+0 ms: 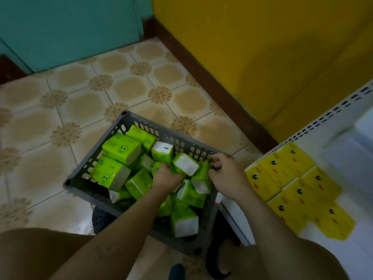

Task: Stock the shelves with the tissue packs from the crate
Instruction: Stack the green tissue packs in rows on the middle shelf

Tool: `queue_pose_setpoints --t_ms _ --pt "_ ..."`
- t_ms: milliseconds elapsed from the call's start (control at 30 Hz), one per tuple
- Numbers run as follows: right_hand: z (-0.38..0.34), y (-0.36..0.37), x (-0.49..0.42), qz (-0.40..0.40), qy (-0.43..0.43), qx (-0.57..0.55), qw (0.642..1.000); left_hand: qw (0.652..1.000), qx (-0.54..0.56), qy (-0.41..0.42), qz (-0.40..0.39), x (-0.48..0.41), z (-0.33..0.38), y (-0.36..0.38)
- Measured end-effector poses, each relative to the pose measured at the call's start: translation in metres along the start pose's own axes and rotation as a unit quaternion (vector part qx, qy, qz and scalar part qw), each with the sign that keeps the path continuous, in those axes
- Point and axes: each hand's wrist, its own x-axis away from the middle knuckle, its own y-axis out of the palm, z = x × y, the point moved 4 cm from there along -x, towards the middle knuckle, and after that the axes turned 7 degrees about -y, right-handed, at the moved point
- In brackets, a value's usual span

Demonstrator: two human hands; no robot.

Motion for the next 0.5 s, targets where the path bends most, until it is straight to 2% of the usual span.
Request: queue_pose_setpoints --t_ms 133,233,333,500 --pt "0.001 -0.004 -0.024 -0.013 0.018 -0.027 0.999 0.983 0.138 -0.119 -0.024 -0.074 0.007 0.043" --pt "-0.005 -0.006 -0.032 -0.009 0.015 -0.03 0.999 0.97 0.182 -0.161 -0.025 -0.115 0.011 0.066" --pt "-0.014 0.0 -0.034 -0.041 0.012 -0.02 0.999 0.971 0.168 -0.166 -0.026 -0.138 0.011 0.08" --pt "-0.025 0.007 -0.036 -0.066 -0.001 -0.029 0.997 0.976 0.176 -0.129 0.022 -0.133 0.001 0.068"
